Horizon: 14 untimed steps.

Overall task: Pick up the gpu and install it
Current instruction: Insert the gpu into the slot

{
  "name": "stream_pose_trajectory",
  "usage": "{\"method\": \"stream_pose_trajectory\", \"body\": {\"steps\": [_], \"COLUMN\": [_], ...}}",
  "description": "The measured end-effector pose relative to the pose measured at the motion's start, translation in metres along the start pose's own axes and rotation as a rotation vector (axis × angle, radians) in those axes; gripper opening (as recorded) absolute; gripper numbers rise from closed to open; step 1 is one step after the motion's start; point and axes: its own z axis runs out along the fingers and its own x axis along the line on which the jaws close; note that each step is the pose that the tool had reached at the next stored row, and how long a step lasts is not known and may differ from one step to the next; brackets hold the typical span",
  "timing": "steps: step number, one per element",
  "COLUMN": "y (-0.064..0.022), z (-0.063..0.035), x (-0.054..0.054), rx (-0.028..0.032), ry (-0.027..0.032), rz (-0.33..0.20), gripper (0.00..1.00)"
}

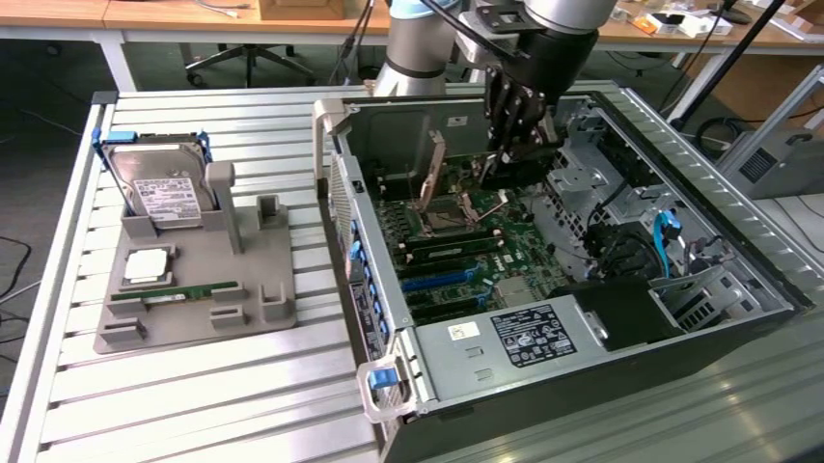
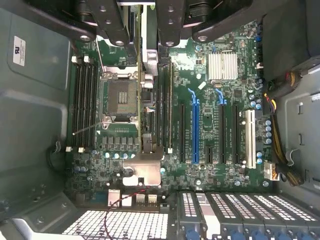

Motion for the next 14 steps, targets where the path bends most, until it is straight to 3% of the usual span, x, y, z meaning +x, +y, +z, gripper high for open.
{"method": "stream_pose_trajectory", "body": {"steps": [1,2,14], "y": [0.0001,0.0001,0.0002], "z": [0.0004,0.0005,0.0007], "x": [0.0,0.0,0.0054], "rx": [-0.0252,-0.0277,-0.0277], "ry": [-0.0003,-0.0005,-0.0005], "rz": [0.002,0.002,0.002], "gripper": [0.27,0.27,0.27]}}
